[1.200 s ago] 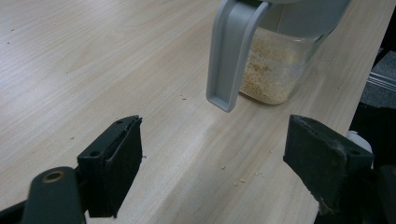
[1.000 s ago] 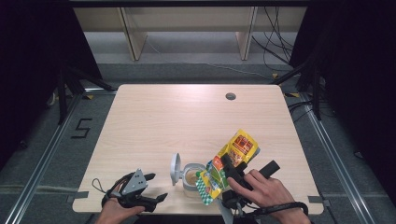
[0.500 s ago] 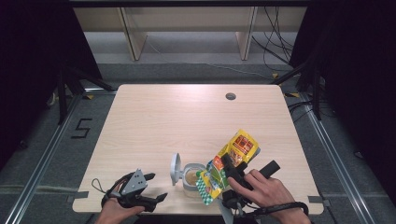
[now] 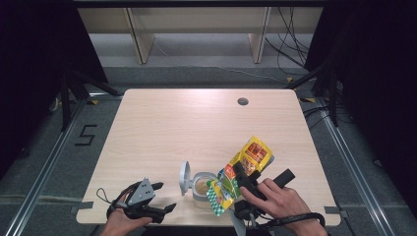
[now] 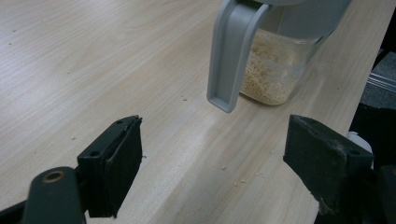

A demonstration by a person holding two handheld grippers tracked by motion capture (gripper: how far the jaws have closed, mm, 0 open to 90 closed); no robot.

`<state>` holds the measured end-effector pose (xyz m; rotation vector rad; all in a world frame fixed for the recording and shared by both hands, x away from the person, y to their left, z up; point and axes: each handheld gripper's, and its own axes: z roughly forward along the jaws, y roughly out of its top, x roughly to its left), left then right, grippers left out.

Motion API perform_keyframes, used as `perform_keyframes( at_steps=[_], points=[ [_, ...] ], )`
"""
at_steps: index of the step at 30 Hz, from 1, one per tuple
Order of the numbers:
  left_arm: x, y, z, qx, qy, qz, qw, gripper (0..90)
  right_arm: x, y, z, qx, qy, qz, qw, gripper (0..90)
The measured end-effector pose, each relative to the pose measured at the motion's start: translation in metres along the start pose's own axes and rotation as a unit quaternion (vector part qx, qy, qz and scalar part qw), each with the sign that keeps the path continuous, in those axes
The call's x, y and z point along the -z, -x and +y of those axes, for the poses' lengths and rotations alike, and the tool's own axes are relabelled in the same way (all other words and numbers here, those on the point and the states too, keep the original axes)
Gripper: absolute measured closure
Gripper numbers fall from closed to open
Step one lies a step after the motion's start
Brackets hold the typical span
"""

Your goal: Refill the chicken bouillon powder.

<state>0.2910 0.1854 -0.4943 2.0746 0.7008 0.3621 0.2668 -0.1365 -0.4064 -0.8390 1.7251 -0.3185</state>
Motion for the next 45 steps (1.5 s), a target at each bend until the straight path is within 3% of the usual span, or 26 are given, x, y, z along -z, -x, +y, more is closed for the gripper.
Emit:
perform_keyframes(
  at_steps=[1,7,8,10,14,16,20,23,26,28,32,34,36,38,44,45],
  points=[
    [0.0002,-0.0005,0.0002,-0.005,0.000,0.000,1.0000,18.6,-0.0006,0.0022,-0.0008,0.018,0.003,-0.001,0.9998,54.2],
    [-0.0001,0.0003,-0.0001,0.002,0.002,0.000,1.0000,18.6,-0.0005,0.0020,-0.0008,0.017,0.004,-0.001,0.9998,54.2],
    [0.0015,-0.0006,0.0006,0.002,-0.003,-0.002,1.0000,18.6,0.0003,0.0003,-0.0002,0.004,-0.001,-0.006,1.0000,54.2],
    [0.0021,-0.0024,0.0006,0.004,0.007,-0.001,1.0000,18.6,-0.0007,0.0020,-0.0014,0.013,0.006,-0.001,0.9999,54.2],
    [0.0028,-0.0026,0.0004,0.008,0.005,0.002,1.0000,18.6,0.0000,0.0018,-0.0020,0.013,0.000,-0.003,0.9999,54.2],
    [0.0032,-0.0030,0.0011,-0.001,0.004,0.000,1.0000,18.6,-0.0006,0.0020,-0.0017,0.013,0.004,0.001,0.9999,54.2],
    [0.0031,-0.0023,0.0006,0.007,0.006,0.002,1.0000,18.6,-0.0009,0.0013,-0.0014,0.006,0.010,-0.001,0.9999,54.2],
    [0.0032,-0.0029,0.0009,-0.001,0.005,0.002,1.0000,18.6,-0.0001,0.0020,-0.0019,0.011,0.005,0.002,0.9999,54.2],
    [0.0029,-0.0022,0.0006,0.006,0.005,0.002,1.0000,18.6,-0.0011,0.0010,-0.0014,0.006,0.009,0.000,0.9999,54.2],
    [0.0033,-0.0034,0.0011,-0.002,0.002,-0.001,1.0000,18.6,-0.0012,0.0006,-0.0012,0.003,0.011,0.000,0.9999,54.2],
    [0.0034,-0.0025,0.0010,0.000,0.002,0.003,1.0000,18.6,-0.0005,0.0018,-0.0014,0.012,0.008,0.002,0.9999,54.2],
    [0.0031,-0.0025,0.0009,0.000,0.003,0.002,1.0000,18.6,-0.0008,0.0012,-0.0014,0.004,0.010,-0.001,0.9999,54.2],
    [0.0031,-0.0038,0.0014,-0.010,0.003,0.001,0.9999,18.6,-0.0010,0.0009,-0.0014,0.003,0.011,-0.001,0.9999,54.3],
    [0.0036,-0.0027,0.0012,0.000,0.001,0.001,1.0000,18.6,-0.0011,0.0010,-0.0014,0.006,0.010,-0.001,0.9999,54.2],
    [0.0031,-0.0037,0.0014,-0.010,0.002,0.000,0.9999,18.6,-0.0009,0.0007,-0.0016,0.006,0.006,-0.004,1.0000,54.2],
    [0.0037,-0.0027,0.0012,0.000,0.000,0.001,1.0000,18.6,-0.0011,0.0007,-0.0018,0.004,0.008,-0.005,0.9999,54.3]
  ],
)
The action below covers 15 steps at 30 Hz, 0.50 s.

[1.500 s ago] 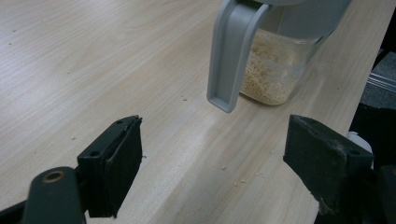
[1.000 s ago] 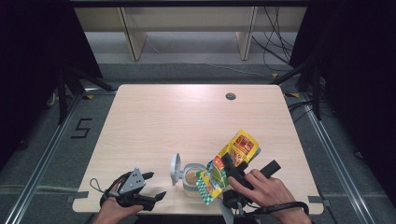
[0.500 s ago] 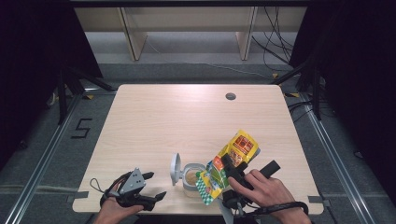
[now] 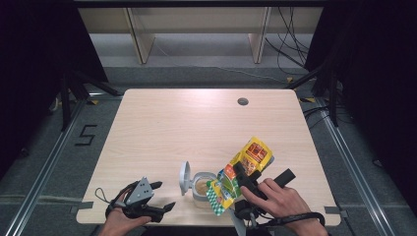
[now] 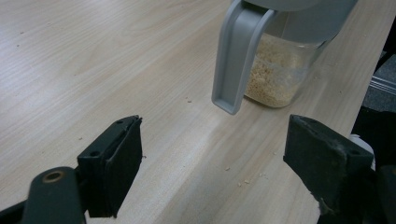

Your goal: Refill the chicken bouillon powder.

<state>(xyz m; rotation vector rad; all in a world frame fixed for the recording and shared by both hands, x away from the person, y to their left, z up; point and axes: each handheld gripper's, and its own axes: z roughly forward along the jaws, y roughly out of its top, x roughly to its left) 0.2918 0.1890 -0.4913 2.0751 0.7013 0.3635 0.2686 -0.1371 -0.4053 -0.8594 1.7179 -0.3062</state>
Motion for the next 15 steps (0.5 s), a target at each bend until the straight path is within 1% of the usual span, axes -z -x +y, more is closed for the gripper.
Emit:
perform_keyframes(
  at_steps=[1,2,4,5,8,9,10,11,12,15],
  points=[
    [-0.0014,-0.0005,-0.0006,-0.003,0.009,-0.001,1.0000,18.6,0.0000,-0.0002,0.0001,-0.002,0.000,0.000,1.0000,54.2],
    [-0.0013,-0.0011,-0.0005,-0.008,0.008,-0.001,0.9999,18.6,0.0000,-0.0003,0.0003,-0.003,0.001,0.000,1.0000,54.2],
    [-0.0015,-0.0010,-0.0004,-0.007,0.007,-0.001,0.9999,18.6,-0.0001,-0.0003,0.0002,-0.003,0.002,0.000,1.0000,54.2],
    [-0.0007,-0.0010,0.0001,-0.009,0.001,0.000,1.0000,18.6,-0.0002,-0.0005,0.0003,-0.004,0.002,0.000,1.0000,54.2],
    [-0.0008,-0.0010,-0.0001,-0.009,0.002,0.000,1.0000,18.6,-0.0002,-0.0004,-0.0001,-0.004,0.003,0.000,1.0000,54.2],
    [-0.0008,-0.0009,0.0000,-0.008,0.002,0.000,1.0000,18.6,0.0004,-0.0011,0.0001,-0.015,0.002,0.009,0.9998,54.2],
    [-0.0008,-0.0009,0.0000,-0.008,0.002,0.000,1.0000,18.6,0.0004,-0.0012,-0.0001,-0.016,0.001,0.008,0.9998,54.2],
    [-0.0008,-0.0009,0.0000,-0.009,0.002,0.000,1.0000,18.6,0.0004,-0.0010,-0.0002,-0.016,0.001,0.008,0.9998,54.2],
    [-0.0008,-0.0010,0.0000,-0.009,0.002,0.000,1.0000,18.6,0.0003,-0.0001,-0.0010,-0.005,0.003,0.001,1.0000,54.2],
    [-0.0007,-0.0010,0.0000,-0.009,0.002,0.000,1.0000,18.6,0.0005,-0.0002,-0.0011,-0.008,0.003,0.001,1.0000,54.3]
  ],
)
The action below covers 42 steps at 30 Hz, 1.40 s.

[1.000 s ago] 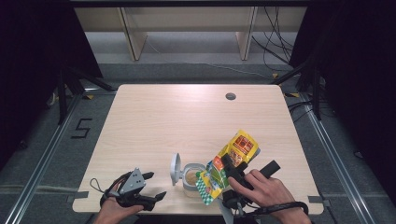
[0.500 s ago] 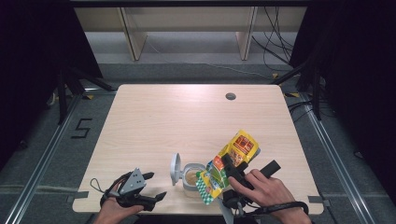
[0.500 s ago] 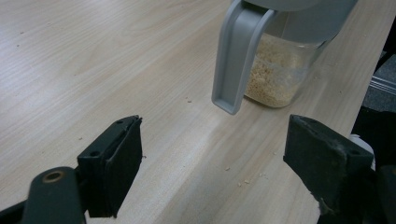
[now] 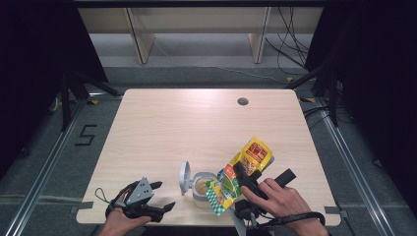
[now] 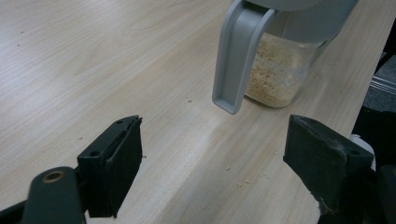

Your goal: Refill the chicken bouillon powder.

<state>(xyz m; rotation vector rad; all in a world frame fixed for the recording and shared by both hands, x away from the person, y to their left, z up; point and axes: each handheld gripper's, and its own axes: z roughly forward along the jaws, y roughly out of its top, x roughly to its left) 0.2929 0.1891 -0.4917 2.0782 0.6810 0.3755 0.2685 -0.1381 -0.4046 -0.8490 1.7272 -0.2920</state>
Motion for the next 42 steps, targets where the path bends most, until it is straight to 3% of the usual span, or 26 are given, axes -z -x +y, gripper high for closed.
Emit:
perform_keyframes(
  at_steps=[13,18,20,23,25,27,30,33,34,35,36,37,42],
  points=[
    [0.0001,0.0001,0.0000,0.001,-0.001,0.000,1.0000,18.6,0.0004,-0.0007,-0.0012,-0.017,0.003,0.005,0.9998,54.3],
    [-0.0001,0.0004,-0.0001,0.000,0.000,0.002,1.0000,18.6,0.0000,-0.0001,-0.0024,-0.007,0.008,0.007,0.9999,54.3],
    [0.0003,0.0011,-0.0002,0.008,0.001,0.002,1.0000,18.6,0.0005,-0.0018,-0.0027,-0.021,0.005,0.000,0.9998,54.2],
    [-0.0005,-0.0002,-0.0004,0.002,0.005,-0.001,1.0000,18.6,0.0005,-0.0019,-0.0031,-0.022,0.006,-0.001,0.9997,54.3],
    [0.0003,0.0014,-0.0004,0.011,0.001,0.002,0.9999,18.6,0.0007,-0.0022,-0.0030,-0.026,0.008,-0.001,0.9996,54.3],
    [0.0004,0.0018,-0.0005,0.015,0.000,0.002,0.9999,18.6,0.0008,-0.0024,-0.0027,-0.022,0.007,-0.001,0.9997,54.3],
    [0.0002,0.0002,-0.0001,0.002,0.001,0.000,1.0000,18.6,0.0011,-0.0026,-0.0034,-0.023,0.006,0.000,0.9997,54.3],
    [0.0002,0.0001,0.0000,0.001,0.001,0.000,1.0000,18.6,0.0013,-0.0030,-0.0041,-0.028,0.006,-0.002,0.9996,54.3],
    [0.0002,0.0000,0.0000,0.000,0.001,0.000,1.0000,18.6,0.0006,-0.0013,-0.0046,-0.017,0.010,0.004,0.9998,54.3],
    [0.0002,0.0007,-0.0002,0.006,0.001,0.001,1.0000,18.6,0.0009,-0.0023,-0.0039,-0.025,0.007,0.006,0.9996,54.3],
    [0.0003,0.0008,-0.0002,0.007,0.001,0.002,1.0000,18.6,0.0007,-0.0014,-0.0042,-0.016,0.010,0.003,0.9998,54.3],
    [0.0003,0.0012,-0.0003,0.009,0.001,0.002,1.0000,18.6,0.0009,-0.0022,-0.0038,-0.025,0.009,0.005,0.9996,54.3],
    [0.0002,0.0014,-0.0004,0.010,0.001,0.002,0.9999,18.6,0.0010,-0.0025,-0.0031,-0.023,0.006,0.000,0.9997,54.3]
  ],
)
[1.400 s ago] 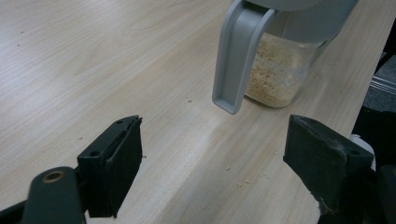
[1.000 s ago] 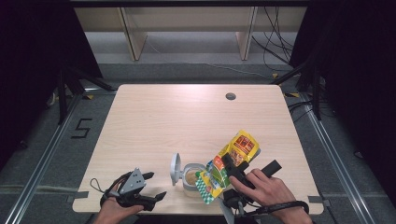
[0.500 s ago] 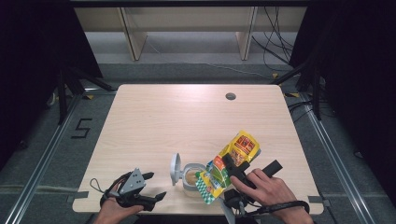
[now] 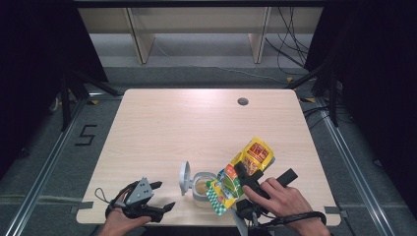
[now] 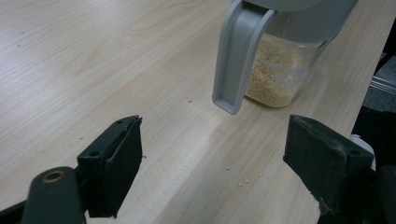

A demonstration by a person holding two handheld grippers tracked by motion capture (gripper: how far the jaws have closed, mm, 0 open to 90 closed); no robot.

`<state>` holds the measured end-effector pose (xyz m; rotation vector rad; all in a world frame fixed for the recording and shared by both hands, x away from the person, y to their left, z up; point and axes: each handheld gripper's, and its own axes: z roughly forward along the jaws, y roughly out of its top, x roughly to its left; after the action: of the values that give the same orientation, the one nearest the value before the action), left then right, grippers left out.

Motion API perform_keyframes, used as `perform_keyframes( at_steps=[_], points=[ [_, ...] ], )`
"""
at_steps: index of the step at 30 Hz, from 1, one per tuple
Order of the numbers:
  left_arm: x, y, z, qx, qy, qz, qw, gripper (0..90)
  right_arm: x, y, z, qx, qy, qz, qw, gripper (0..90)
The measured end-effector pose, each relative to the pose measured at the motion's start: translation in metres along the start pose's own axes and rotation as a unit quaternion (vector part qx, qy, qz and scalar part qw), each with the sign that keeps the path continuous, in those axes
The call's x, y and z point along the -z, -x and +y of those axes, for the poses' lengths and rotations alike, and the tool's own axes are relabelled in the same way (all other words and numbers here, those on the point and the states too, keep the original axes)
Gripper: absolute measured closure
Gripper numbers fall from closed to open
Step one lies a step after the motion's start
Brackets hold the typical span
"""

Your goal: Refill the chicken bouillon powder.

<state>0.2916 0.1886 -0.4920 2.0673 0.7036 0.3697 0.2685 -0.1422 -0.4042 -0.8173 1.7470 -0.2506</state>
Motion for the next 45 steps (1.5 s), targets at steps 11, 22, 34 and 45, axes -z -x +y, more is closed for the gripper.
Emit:
perform_keyframes(
  at_steps=[11,22,34,45],
  points=[
    [-0.001,0.001,-0.001,0.011,0.007,-0.001,0.9999,18.6,-0.001,0.000,0.001,0.000,0.003,0.003,1.0000,54.3],
    [0.000,0.000,-0.001,0.007,0.002,-0.002,1.0000,18.6,-0.001,-0.007,-0.004,-0.028,0.020,-0.009,0.9994,54.3],
    [0.001,0.000,0.000,0.004,-0.002,0.000,1.0000,18.6,-0.009,-0.025,-0.016,-0.141,0.066,0.010,0.9878,54.4],
    [0.002,-0.001,0.000,-0.001,-0.007,0.003,1.0000,18.6,-0.018,-0.037,-0.027,-0.219,0.120,0.018,0.9682,54.6]
  ],
)
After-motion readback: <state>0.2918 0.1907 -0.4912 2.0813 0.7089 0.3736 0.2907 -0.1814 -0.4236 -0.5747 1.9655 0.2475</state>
